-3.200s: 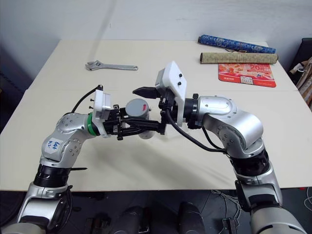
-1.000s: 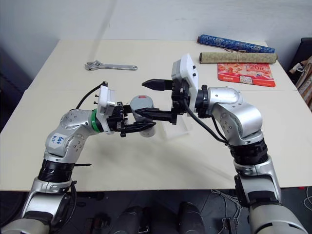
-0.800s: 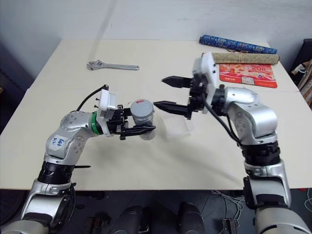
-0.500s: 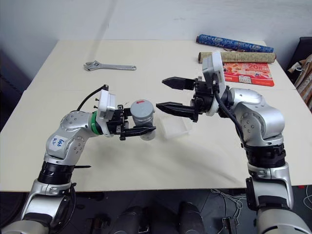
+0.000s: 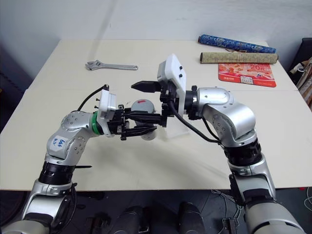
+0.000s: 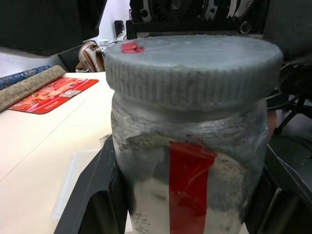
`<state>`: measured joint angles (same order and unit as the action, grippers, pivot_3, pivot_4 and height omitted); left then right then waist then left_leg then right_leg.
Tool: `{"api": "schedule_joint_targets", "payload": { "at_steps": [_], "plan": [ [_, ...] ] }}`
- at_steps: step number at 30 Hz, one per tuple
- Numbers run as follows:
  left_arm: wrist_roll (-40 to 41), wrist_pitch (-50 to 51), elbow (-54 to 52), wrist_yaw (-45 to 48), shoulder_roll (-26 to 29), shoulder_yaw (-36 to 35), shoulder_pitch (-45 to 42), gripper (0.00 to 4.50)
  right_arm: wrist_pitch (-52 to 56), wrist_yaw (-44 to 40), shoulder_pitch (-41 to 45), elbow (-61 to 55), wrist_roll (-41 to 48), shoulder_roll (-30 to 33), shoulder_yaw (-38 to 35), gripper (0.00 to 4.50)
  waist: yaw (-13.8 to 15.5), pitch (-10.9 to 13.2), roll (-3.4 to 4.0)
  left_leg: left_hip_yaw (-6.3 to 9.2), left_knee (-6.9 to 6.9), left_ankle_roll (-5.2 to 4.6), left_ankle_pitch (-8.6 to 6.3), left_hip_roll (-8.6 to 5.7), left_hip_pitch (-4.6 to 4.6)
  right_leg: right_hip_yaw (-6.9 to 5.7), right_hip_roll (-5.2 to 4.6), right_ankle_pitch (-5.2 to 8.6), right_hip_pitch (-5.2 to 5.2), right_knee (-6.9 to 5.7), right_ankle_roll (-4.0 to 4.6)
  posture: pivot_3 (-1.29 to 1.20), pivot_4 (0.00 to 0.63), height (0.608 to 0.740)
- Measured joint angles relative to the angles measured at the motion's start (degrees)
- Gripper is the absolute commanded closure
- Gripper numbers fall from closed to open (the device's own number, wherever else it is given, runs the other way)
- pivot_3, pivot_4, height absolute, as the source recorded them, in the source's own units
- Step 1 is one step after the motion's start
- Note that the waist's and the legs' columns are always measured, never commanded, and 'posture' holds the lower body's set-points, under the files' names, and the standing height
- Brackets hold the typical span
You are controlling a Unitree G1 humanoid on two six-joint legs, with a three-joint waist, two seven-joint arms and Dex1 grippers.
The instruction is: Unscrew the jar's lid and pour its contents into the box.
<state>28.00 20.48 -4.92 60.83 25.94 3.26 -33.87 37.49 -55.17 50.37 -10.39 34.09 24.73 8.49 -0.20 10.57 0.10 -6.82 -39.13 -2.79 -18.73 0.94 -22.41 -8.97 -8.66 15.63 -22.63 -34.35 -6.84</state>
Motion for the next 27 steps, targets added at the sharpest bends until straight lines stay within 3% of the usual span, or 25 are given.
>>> {"api": "schedule_joint_targets", "payload": {
  "at_steps": [23,27],
  "plan": [
    [-0.31,0.35,0.00,-1.95,0.02,0.00,0.74,2.13,-3.74,-7.71,-2.27,5.05,0.77,4.39,-2.51,0.01,-0.01,0.00,0.00,-0.01,0.00,0.00,0.00,0.00,0.01,0.01,0.00,0.00,0.00,0.00,0.00,0.00,0.150,0.740],
    [-0.23,0.23,-0.74,-1.23,-0.01,0.03,0.75,2.13,-1.69,-9.70,-3.20,4.73,4.76,4.44,-4.94,0.01,0.05,0.00,0.00,0.00,0.00,0.00,0.00,0.01,0.00,0.00,0.00,0.00,0.00,0.00,0.00,0.00,0.150,0.740]
  ]
}}
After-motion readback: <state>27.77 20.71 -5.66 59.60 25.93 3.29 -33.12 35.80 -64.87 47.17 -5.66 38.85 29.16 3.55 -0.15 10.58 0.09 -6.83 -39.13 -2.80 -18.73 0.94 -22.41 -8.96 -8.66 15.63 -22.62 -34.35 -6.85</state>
